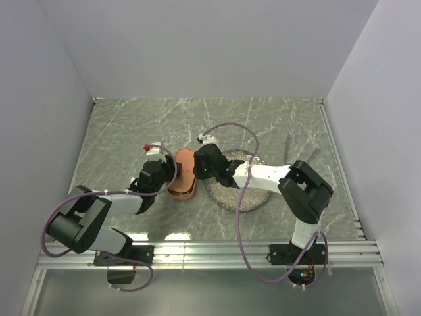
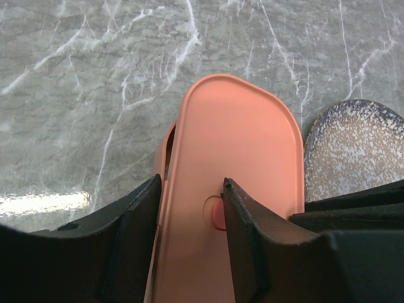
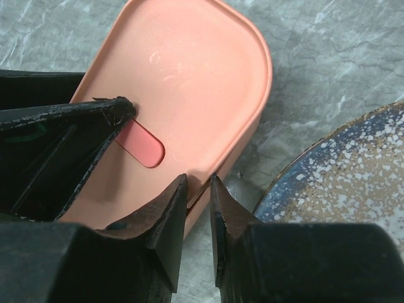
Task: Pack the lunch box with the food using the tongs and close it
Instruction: Put the lid back on the lunch box
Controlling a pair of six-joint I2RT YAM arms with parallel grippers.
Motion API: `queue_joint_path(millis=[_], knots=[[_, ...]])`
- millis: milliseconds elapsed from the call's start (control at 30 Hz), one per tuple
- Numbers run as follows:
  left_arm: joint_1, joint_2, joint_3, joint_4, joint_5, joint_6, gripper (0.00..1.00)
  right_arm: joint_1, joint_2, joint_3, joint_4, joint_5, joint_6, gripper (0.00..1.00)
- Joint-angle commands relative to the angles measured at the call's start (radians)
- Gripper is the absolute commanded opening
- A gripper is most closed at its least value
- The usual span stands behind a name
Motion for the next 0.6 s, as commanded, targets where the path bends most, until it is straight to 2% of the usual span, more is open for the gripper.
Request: queue_joint_path(millis=[0, 567], knots=[[-0.004, 0.001, -0.012, -0.016, -0.001, -0.013, 0.50, 0.037, -0.022, -0.004, 0.006, -0.069, 0.005, 0.27], [-0.010, -0.059, -0.066, -0.019, 0.040, -0.068, 0.49, 0.054, -0.073, -0.032, -0.001, -0.031, 0.009, 0.25]])
